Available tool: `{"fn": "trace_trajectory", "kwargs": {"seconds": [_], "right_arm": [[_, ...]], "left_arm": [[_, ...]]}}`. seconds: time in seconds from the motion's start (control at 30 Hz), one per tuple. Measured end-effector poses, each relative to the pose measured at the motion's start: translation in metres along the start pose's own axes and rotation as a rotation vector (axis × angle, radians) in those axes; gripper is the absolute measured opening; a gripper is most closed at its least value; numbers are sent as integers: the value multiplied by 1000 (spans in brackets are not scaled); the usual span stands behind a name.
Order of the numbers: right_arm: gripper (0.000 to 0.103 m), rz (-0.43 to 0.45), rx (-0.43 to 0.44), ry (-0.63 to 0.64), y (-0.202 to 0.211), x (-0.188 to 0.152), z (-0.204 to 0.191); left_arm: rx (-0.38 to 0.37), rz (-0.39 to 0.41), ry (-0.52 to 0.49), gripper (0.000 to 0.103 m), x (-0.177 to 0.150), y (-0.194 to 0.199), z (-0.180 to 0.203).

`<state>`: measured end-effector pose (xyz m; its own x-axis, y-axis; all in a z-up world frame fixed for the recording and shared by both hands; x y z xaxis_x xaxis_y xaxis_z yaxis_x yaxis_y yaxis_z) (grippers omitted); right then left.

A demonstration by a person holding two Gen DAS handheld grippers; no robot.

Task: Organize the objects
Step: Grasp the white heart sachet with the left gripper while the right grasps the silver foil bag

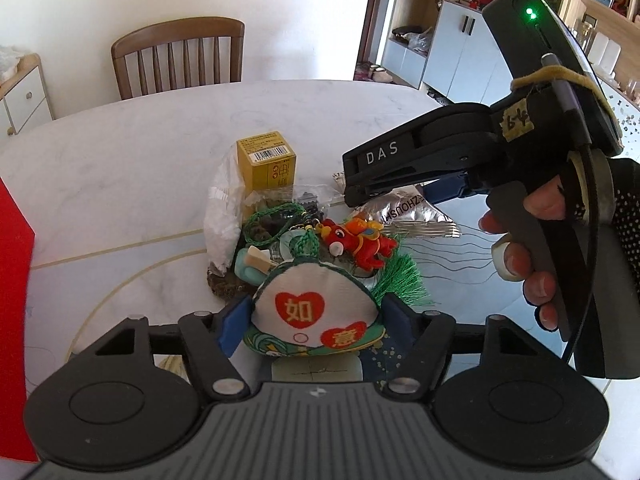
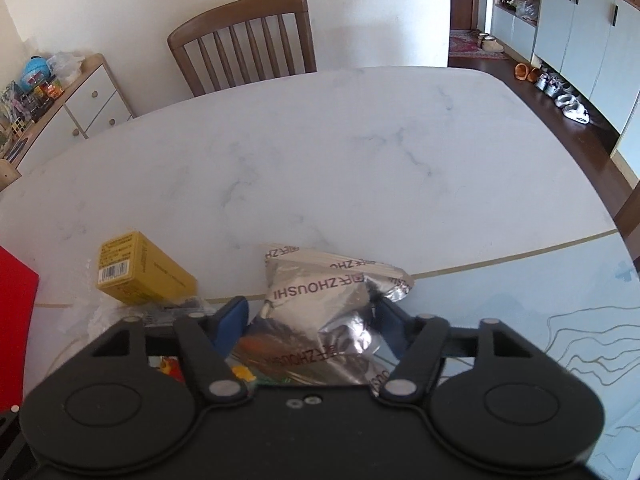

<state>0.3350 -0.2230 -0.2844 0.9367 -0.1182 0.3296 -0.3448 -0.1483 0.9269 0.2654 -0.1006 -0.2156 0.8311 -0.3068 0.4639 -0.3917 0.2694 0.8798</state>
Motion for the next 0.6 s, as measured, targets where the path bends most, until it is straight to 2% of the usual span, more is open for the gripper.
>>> {"fn": "trace_trajectory", "kwargs": {"seconds": [0.2,0.6], "right_arm": [[52,9,2,4,6,0,0],[50,101,46,48,61,-8,4]], "left_arm": [[-13,8,-10,67,1,8,1],[-41,19,-3,66,7,45,3]]}}
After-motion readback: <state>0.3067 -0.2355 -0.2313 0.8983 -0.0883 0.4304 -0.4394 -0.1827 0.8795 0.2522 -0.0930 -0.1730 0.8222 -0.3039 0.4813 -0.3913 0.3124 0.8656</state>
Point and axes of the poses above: each gripper's, at about its wrist camera, not at the fingertips, and y roughly against the way its jaws point, z to its right, x to its top, the point moved 9 cm from there along -y, roughly the way its jaws point, and after that the axes turned 13 degrees about -z, right-handed, at the moved point
